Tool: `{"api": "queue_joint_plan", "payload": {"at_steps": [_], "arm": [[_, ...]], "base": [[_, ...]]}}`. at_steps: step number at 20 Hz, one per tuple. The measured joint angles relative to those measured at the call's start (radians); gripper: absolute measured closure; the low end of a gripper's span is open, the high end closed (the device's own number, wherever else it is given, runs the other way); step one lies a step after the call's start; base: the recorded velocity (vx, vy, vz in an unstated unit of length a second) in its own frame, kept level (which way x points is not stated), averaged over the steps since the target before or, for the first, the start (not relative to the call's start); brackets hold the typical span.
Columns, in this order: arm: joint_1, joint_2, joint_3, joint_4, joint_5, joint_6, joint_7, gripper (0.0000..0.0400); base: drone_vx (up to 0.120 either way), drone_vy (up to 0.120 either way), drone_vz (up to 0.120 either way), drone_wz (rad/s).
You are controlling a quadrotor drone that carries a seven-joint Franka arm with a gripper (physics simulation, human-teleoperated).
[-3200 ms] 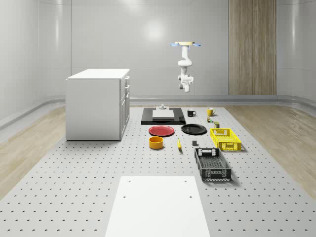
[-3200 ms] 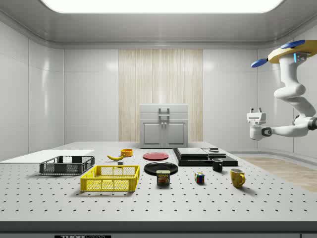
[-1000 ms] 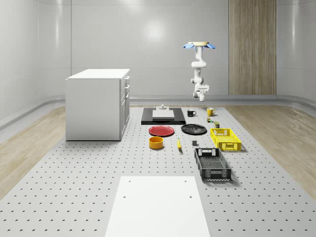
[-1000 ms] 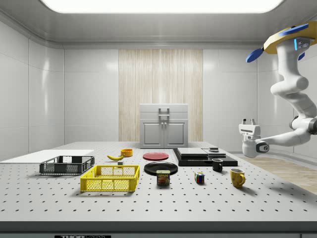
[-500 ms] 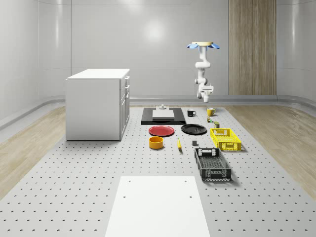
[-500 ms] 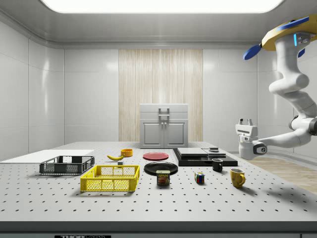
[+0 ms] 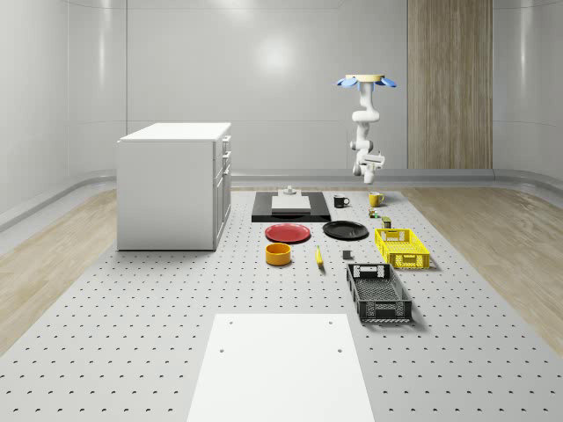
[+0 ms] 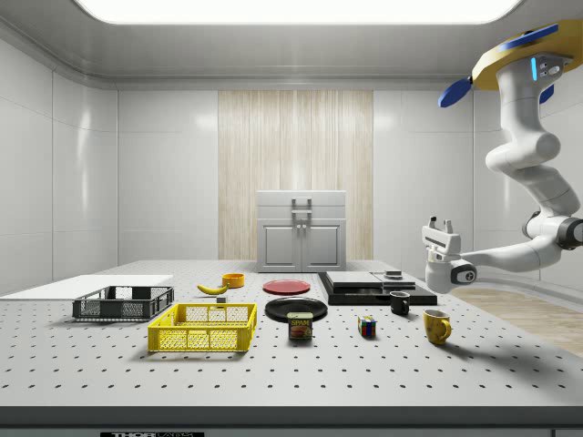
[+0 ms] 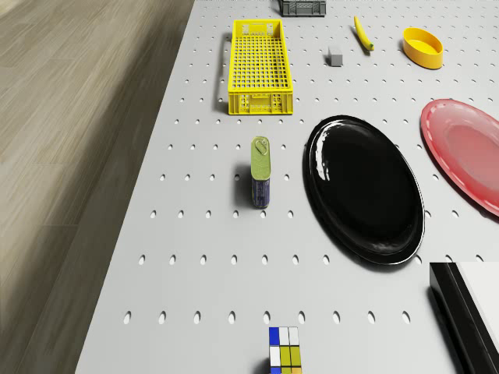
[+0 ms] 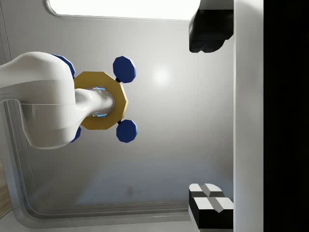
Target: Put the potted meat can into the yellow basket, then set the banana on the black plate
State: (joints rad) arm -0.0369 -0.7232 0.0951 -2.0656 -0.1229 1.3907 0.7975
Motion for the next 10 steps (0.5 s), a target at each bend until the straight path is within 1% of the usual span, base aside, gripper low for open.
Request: {"api": "queue_joint_plan", "payload": {"at_steps": [4,7,8,10], "arm": [[-0.027,-0.006,0.085,-0.019,-0.120,0.006,0.017,0.0000],[-0.061,-0.016,0.192,-0.058,-0.274,0.013,0.040,0.0000],[-0.077,-0.021,0.238,-0.080,-0.342,0.016,0.051,0.0000],[-0.116,-0.036,0.347,-0.145,-0.506,0.025,0.081,0.0000]], "base": [[0.120,0.000,0.000,0.000],[0.120,0.000,0.000,0.000],[0.120,0.000,-0.080,0.000],[0.120,0.000,-0.120,0.000]]}}
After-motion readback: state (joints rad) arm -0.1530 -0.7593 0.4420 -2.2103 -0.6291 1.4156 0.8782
